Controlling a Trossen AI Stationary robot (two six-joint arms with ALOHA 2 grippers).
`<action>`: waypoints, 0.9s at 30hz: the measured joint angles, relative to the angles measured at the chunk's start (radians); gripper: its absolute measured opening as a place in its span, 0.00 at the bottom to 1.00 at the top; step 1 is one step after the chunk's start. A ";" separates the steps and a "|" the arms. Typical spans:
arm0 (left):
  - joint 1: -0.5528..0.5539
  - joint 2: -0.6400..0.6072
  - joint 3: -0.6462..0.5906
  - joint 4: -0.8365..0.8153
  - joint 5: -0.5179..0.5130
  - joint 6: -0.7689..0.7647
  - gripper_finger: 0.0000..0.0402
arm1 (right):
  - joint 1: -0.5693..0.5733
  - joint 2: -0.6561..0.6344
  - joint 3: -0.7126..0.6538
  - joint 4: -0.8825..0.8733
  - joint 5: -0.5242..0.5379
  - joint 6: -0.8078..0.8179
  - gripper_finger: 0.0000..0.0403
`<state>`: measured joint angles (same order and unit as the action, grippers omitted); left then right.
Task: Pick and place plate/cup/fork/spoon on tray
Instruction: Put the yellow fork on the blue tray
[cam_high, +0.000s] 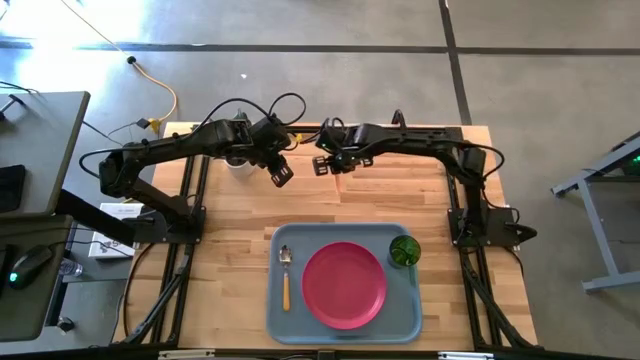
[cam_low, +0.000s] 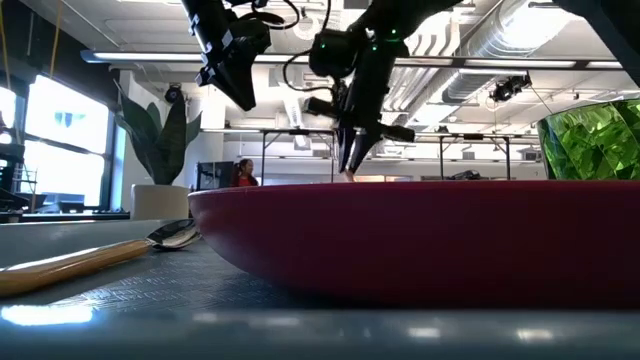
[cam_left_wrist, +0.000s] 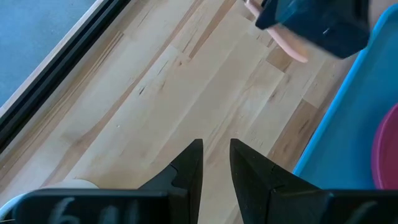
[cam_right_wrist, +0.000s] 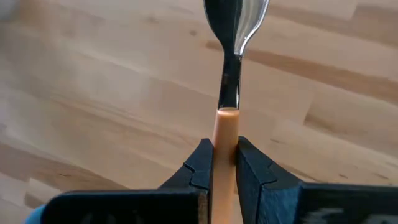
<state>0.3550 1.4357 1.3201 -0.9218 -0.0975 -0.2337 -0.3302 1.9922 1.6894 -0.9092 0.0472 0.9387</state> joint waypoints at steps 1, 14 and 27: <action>0.000 0.000 0.000 0.000 0.000 0.000 0.17 | 0.000 0.009 0.000 -0.005 -0.005 0.000 0.05; 0.000 0.000 0.000 0.000 0.000 0.000 0.17 | -0.004 0.123 0.000 -0.012 -0.083 -0.001 0.06; 0.000 0.000 0.000 -0.001 0.000 0.000 0.17 | -0.006 0.200 0.000 -0.007 -0.157 0.004 0.06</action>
<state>0.3547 1.4357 1.3201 -0.9226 -0.0971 -0.2337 -0.3359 2.1918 1.6890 -0.9165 -0.1101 0.9424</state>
